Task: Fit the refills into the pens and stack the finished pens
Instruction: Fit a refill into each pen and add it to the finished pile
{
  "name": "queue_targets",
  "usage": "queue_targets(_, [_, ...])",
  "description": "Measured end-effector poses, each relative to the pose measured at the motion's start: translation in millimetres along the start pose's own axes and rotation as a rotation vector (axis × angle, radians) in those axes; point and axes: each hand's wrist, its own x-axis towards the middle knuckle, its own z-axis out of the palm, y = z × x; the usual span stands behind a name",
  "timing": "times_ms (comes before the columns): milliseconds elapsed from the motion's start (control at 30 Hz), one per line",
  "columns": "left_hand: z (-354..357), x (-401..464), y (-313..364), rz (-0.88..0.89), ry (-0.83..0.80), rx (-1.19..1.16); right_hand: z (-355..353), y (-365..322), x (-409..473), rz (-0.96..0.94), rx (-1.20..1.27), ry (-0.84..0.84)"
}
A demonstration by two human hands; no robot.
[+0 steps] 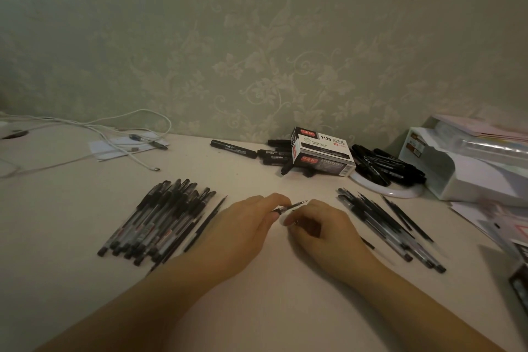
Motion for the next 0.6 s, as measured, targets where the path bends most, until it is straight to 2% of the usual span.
queue_targets(367, [-0.9,-0.9,0.3,-0.001,0.065,-0.024,0.6,1.5,-0.7,0.019,0.007,0.051])
queue_targets(500, [-1.3,-0.3,0.8,0.026,0.137,-0.085,-5.3,-8.8,2.4,0.127,0.343,0.164])
queue_targets(600, [1.9,0.3,1.4,0.067,0.133,-0.127,-6.9,-19.5,2.3,0.14,0.632,0.068])
